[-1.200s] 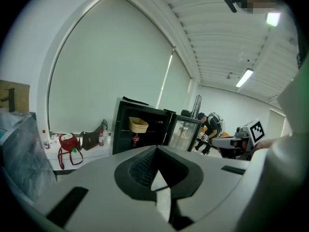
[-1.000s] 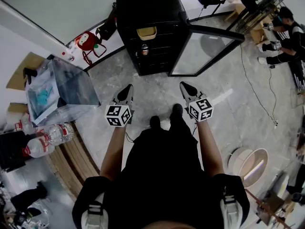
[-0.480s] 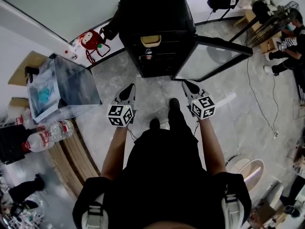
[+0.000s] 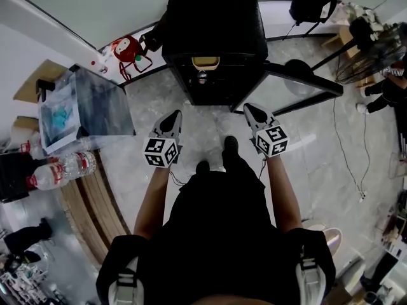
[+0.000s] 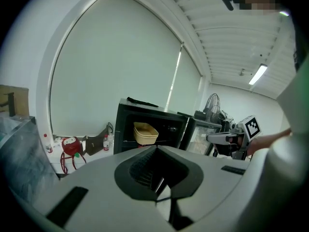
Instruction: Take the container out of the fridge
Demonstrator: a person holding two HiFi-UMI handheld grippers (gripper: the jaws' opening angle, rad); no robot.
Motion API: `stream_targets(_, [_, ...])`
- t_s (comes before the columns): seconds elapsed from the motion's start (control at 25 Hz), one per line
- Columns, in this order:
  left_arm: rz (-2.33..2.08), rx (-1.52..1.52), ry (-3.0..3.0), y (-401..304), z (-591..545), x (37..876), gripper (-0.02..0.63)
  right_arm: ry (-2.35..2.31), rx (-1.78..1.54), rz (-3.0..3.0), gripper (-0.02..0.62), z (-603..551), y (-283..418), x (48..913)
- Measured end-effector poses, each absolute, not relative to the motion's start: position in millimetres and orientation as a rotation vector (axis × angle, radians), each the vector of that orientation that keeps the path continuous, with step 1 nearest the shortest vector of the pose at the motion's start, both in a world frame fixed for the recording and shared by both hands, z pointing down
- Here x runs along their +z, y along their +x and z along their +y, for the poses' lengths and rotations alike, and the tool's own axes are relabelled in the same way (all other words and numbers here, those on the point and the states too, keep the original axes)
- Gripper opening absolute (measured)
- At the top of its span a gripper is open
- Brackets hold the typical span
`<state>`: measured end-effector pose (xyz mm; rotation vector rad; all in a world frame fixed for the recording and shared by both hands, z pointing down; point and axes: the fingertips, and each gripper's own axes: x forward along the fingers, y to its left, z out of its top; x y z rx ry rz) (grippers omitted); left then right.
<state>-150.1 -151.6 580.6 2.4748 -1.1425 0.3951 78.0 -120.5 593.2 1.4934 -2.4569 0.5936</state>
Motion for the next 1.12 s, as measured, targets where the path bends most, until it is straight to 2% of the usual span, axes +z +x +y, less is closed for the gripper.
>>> stream_targets(1.12, [-1.567, 0.388, 2.183, -112, -160, 587, 0.018, 0.913, 0.550, -2.636, -0.002, -187, 86, 628])
